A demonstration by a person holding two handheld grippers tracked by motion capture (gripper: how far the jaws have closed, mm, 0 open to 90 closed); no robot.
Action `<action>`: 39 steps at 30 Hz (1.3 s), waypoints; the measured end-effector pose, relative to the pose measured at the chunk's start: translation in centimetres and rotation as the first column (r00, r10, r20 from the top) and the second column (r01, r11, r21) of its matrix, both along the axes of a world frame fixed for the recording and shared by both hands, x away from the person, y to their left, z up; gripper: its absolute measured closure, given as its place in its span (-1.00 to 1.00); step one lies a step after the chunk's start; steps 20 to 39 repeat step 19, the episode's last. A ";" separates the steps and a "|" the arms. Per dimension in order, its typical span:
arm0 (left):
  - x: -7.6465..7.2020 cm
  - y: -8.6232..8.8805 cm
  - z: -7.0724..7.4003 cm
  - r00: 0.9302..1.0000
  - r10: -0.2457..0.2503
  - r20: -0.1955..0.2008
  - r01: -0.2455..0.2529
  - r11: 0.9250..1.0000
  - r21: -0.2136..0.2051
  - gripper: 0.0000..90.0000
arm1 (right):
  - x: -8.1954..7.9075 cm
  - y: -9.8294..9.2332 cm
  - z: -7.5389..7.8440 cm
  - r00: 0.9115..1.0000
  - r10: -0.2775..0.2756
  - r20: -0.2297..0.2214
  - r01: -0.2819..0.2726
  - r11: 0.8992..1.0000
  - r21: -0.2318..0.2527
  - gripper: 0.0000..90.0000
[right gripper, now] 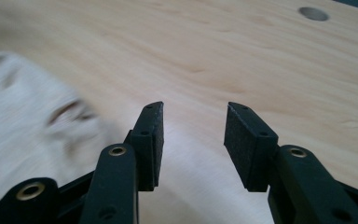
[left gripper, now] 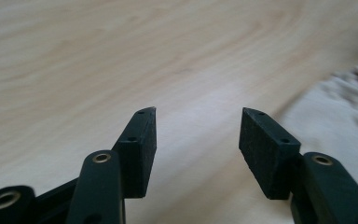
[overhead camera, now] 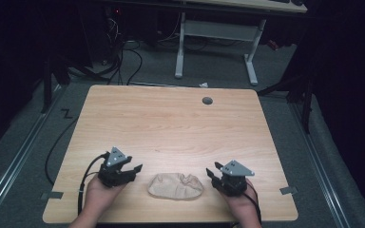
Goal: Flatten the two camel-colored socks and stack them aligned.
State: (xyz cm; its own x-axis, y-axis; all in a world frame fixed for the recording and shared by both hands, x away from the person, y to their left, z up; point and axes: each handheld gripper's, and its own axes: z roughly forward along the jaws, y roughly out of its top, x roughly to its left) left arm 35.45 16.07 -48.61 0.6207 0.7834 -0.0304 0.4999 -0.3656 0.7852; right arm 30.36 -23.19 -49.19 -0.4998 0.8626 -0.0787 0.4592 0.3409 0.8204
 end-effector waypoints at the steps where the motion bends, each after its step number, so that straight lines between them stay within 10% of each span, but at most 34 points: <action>1: 0.4 0.4 -0.1 1.000 0.015 0.006 -0.015 1.000 0.008 0.03 | 1.1 -0.4 0.2 1.000 -0.017 -0.006 0.017 1.000 0.000 0.28; 7: 2.0 1.9 -2.3 0.996 0.084 -0.027 -0.082 0.993 0.081 0.05 | 4.7 -2.4 -1.3 0.985 -0.148 -0.089 0.157 0.983 0.100 0.31; 9: 2.0 1.9 -2.3 0.996 0.080 -0.026 -0.078 0.994 0.070 0.05 | 4.5 -1.7 -1.6 0.990 -0.132 -0.050 0.132 0.991 -0.003 0.33; 15: 1.8 2.3 -2.1 0.996 0.077 -0.038 -0.075 0.996 0.044 0.06 | 4.6 -1.6 -2.4 0.990 -0.115 -0.080 0.112 0.993 -0.041 0.32; 39: 1.4 2.0 -1.8 0.998 0.066 -0.023 -0.065 0.997 0.038 0.07 | 4.5 -1.8 -2.4 0.989 -0.121 -0.080 0.118 0.992 -0.041 0.30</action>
